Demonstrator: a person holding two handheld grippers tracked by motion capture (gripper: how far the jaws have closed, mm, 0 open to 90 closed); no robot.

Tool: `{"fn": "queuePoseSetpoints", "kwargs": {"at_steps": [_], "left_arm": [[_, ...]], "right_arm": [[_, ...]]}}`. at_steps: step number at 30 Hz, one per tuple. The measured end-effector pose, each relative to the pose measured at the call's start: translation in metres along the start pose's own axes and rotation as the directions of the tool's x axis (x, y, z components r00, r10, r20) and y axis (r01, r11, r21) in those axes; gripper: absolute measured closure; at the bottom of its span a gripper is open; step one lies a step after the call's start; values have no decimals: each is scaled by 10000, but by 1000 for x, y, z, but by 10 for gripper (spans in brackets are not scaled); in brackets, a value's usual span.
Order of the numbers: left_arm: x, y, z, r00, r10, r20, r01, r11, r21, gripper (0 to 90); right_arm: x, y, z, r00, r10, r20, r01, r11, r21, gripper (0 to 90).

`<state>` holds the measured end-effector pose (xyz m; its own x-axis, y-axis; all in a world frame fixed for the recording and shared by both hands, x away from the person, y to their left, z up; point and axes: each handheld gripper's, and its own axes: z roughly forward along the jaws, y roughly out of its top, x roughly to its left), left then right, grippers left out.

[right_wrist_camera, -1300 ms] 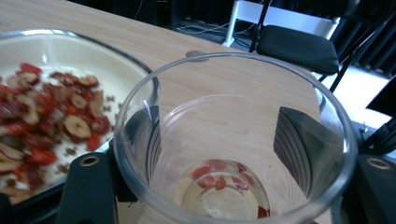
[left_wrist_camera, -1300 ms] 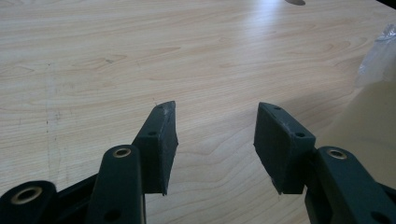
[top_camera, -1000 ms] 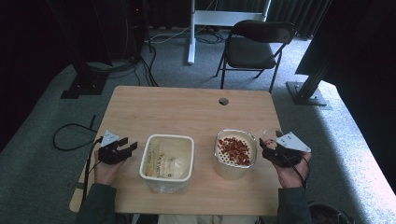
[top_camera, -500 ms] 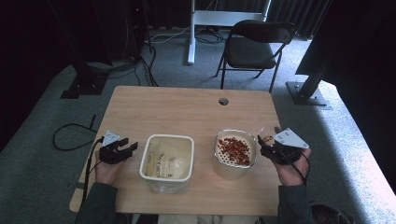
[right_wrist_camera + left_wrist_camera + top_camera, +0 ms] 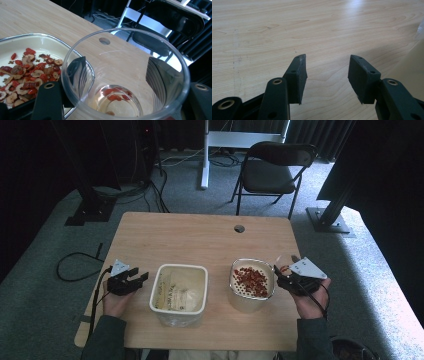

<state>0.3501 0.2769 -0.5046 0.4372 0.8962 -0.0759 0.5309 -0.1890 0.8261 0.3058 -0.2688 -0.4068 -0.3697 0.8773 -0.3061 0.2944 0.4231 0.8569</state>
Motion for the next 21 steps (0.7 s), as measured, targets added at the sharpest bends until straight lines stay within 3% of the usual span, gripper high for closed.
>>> {"fn": "queuePoseSetpoints", "kwargs": {"at_steps": [9,21], "left_arm": [[0,0,1,10000,-5,22,5,10000,24,498],[-1,0,3,10000,22,44,-22,10000,78,498]], "right_arm": [[0,1,2,9992,-376,148,372,9988,306,322],[9,9,3,9881,-1507,322,1487,9873,565,319]]}}
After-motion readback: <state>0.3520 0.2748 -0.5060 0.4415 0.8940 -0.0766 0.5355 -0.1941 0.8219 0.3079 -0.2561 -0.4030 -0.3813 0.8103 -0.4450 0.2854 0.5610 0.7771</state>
